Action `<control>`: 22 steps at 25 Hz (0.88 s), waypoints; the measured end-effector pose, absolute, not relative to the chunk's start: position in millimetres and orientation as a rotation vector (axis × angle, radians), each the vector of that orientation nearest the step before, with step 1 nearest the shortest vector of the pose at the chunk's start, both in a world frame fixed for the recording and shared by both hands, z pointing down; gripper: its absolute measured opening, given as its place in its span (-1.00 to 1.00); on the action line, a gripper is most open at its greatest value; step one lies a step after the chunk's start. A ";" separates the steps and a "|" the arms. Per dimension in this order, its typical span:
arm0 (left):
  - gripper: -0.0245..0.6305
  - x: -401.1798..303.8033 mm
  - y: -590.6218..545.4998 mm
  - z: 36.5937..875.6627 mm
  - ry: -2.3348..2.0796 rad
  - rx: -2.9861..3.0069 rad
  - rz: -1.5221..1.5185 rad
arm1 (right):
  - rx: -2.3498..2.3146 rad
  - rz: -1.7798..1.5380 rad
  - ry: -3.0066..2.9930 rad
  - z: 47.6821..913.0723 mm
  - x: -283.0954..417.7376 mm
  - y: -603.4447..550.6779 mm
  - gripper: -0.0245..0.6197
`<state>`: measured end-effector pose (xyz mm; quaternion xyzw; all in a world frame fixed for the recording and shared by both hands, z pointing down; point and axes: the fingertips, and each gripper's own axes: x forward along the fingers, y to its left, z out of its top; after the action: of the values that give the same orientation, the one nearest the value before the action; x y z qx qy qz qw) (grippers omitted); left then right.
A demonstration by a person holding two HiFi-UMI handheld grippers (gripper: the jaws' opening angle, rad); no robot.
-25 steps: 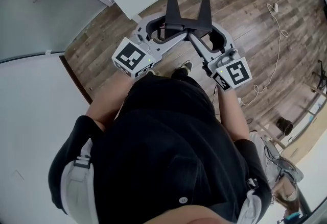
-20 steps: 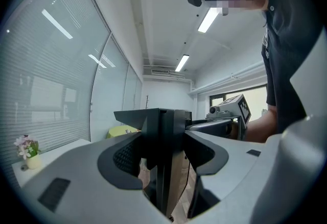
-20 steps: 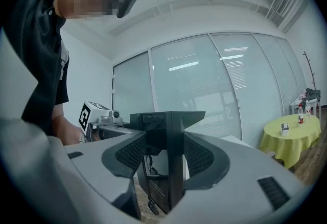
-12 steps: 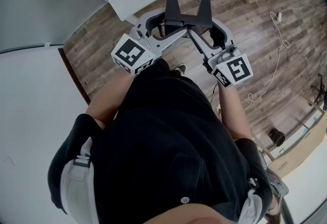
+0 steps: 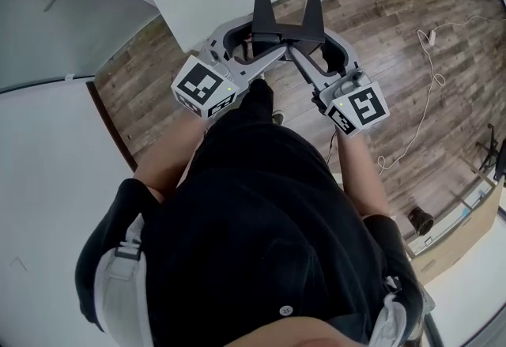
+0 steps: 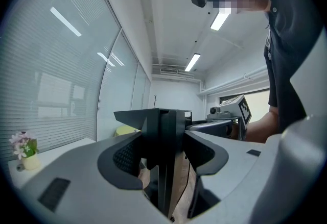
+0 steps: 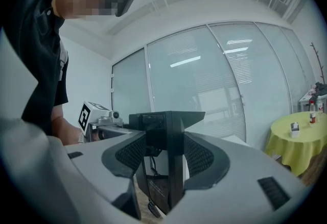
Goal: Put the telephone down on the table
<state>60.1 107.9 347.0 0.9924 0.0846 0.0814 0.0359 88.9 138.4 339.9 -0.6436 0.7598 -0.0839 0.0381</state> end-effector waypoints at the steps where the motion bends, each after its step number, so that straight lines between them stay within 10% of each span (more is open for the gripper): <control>1: -0.14 66.2 98.1 347.7 0.254 3.043 0.244 | -1.971 -0.266 2.334 340.4 95.2 128.5 -0.17; 22: -0.14 126.1 -78.8 357.7 0.129 2.998 0.231 | -1.892 -0.326 2.435 349.4 157.5 -51.1 -0.17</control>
<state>126.1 -78.8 357.7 0.9940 0.0428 0.0764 0.0658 157.5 -51.1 349.4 -0.6099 0.7852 -0.1050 0.0203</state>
